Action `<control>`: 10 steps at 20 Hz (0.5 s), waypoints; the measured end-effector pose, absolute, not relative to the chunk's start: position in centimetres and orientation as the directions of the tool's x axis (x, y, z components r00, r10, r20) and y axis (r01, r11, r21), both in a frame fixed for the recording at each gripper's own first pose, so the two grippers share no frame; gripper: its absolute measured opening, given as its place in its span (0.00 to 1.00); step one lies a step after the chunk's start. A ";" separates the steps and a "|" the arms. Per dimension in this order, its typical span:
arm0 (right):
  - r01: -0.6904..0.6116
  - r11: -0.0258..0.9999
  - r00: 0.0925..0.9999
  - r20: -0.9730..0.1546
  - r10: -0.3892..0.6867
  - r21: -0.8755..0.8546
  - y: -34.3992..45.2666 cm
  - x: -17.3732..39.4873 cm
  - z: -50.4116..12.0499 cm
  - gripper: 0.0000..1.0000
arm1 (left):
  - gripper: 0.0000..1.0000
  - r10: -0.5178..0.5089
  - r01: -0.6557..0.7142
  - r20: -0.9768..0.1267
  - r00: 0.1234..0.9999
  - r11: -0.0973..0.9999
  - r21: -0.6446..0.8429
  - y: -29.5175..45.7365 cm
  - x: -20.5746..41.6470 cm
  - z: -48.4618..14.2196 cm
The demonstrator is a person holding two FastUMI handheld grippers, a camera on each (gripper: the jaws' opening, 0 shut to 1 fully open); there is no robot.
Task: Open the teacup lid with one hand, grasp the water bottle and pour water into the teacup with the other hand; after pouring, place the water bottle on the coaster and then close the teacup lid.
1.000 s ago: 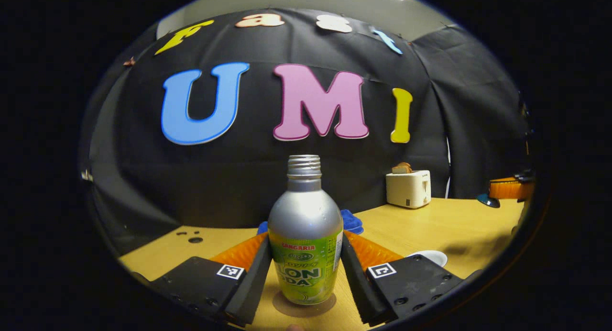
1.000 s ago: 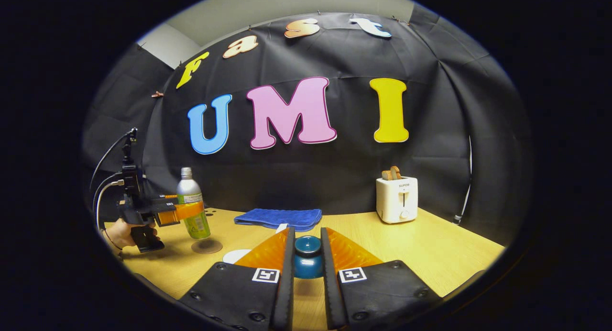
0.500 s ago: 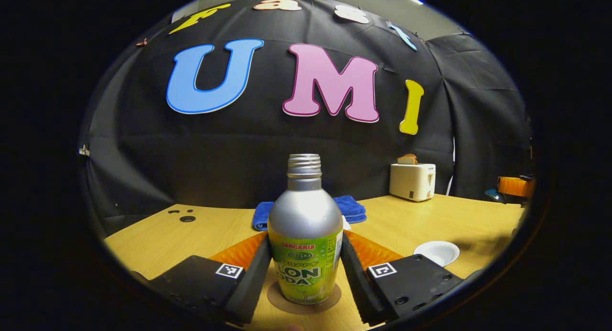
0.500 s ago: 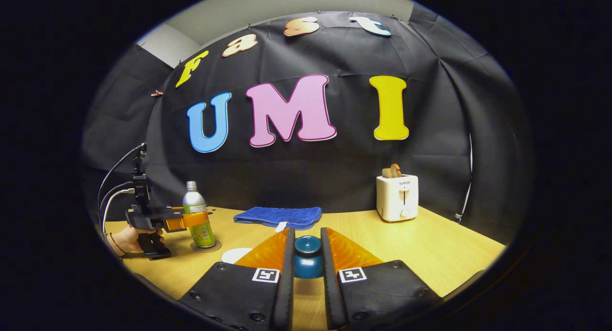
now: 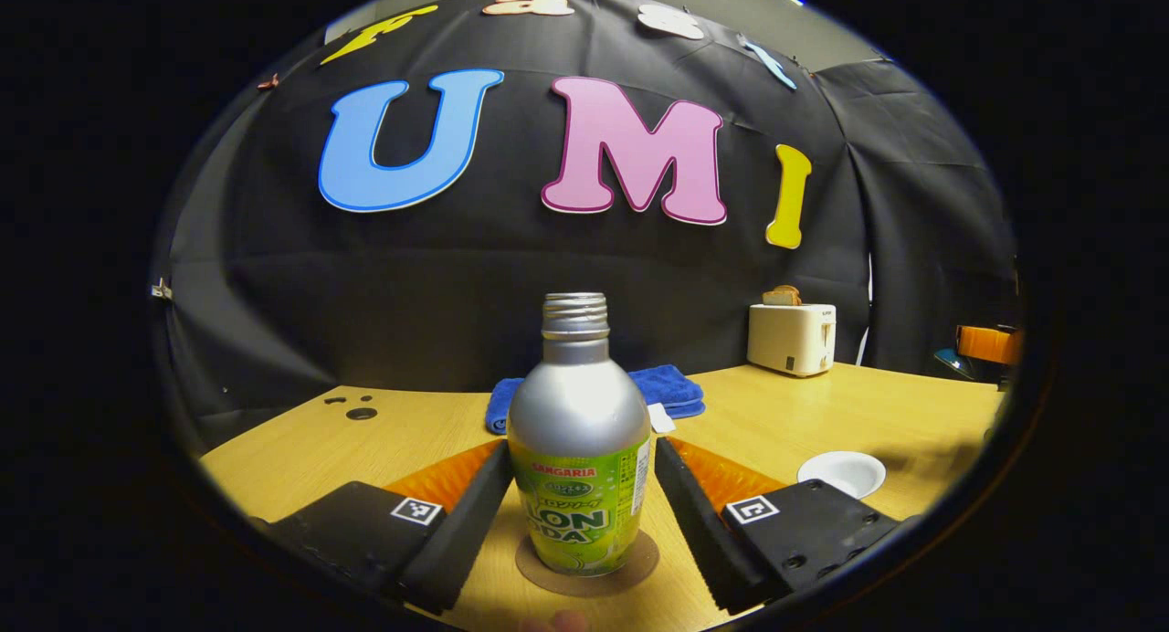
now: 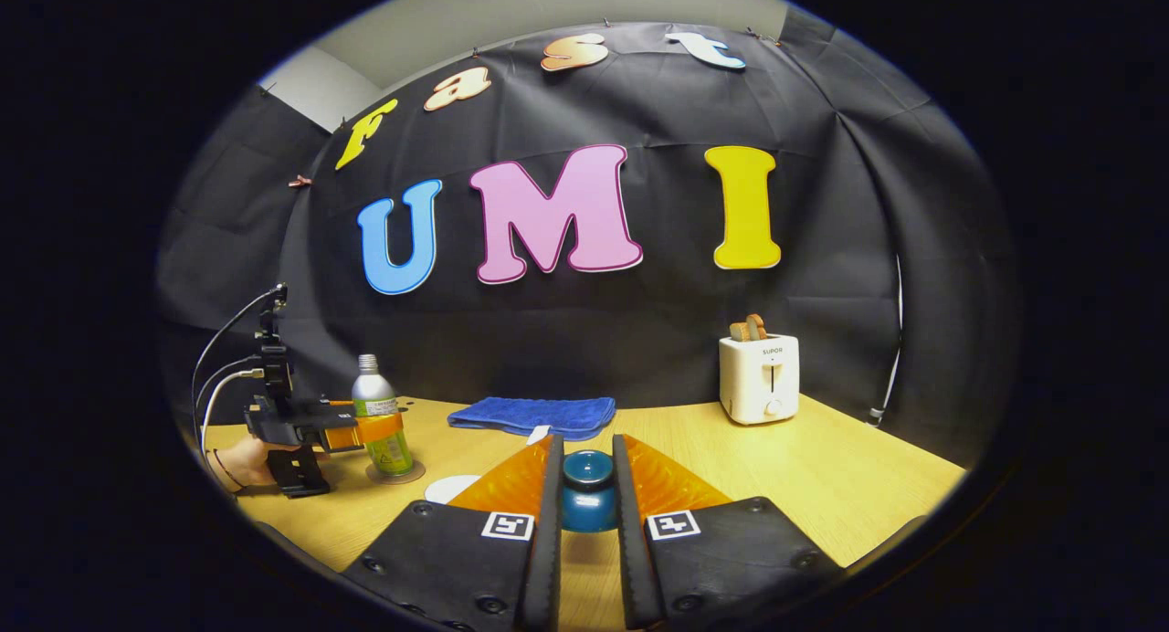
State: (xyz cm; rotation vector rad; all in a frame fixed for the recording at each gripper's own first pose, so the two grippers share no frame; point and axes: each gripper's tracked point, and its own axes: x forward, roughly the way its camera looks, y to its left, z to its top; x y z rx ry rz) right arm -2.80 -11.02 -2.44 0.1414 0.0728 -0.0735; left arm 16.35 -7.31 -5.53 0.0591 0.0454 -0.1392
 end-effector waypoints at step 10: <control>-0.070 0.977 0.991 -0.097 0.091 0.201 -3.2 -0.4 -3.4 0.30 | 0.97 -0.070 0.071 -0.021 0.997 0.995 0.075 -5.6 7.9 -3.2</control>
